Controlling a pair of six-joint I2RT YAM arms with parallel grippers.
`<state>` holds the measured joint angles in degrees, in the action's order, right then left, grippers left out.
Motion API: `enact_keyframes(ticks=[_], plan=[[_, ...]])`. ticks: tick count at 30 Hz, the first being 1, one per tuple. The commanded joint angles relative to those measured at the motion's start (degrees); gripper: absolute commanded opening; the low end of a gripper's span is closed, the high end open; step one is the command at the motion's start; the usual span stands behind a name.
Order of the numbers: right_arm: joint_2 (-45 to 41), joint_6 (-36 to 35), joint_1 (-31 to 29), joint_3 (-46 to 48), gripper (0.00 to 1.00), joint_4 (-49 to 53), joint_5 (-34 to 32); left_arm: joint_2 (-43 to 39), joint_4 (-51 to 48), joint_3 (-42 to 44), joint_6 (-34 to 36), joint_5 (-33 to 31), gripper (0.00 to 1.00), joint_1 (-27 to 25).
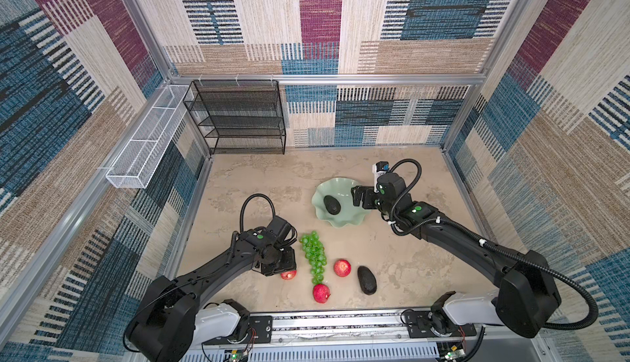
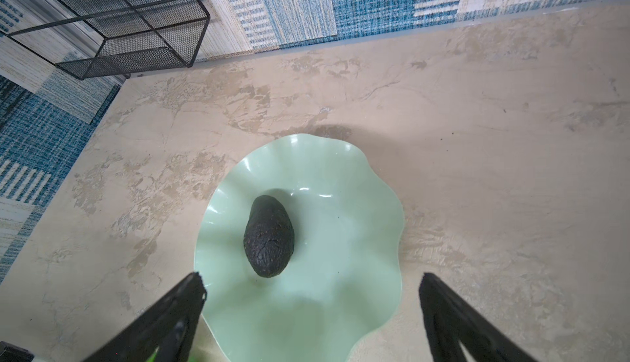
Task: Place and organize the fake fruits in the fruit bowl
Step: 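Carry the red apple into the bowl with the left gripper and release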
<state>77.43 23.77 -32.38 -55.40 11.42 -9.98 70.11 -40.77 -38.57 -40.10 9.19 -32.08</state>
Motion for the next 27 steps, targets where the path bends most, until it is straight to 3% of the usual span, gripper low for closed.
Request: enact_keyframes(ticks=[1, 7, 10, 18, 27], plan=[[-0.9, 0.7, 0.3, 0.7, 1.00, -2.3, -0.7, 0.3, 0.2, -2.2, -0.5, 0.4, 0.57, -0.3], [-5.4, 3.5, 0.4, 5.5, 1.00, -2.0, -0.7, 6.0, -2.1, -17.9, 4.6, 1.0, 0.53, -1.3], [-8.9, 4.3, 0.4, 7.9, 1.00, -0.1, -2.2, 12.9, -2.2, -29.2, 8.3, 1.2, 0.53, -1.9], [-18.6, 6.4, 0.8, 13.5, 1.00, 5.1, -5.3, 39.1, -3.3, -61.6, 15.0, 2.6, 0.53, -3.8], [-22.8, 8.2, 0.9, 16.1, 1.00, 7.3, -4.8, 64.8, -12.3, -92.3, 16.6, -2.9, 0.54, -3.6]])
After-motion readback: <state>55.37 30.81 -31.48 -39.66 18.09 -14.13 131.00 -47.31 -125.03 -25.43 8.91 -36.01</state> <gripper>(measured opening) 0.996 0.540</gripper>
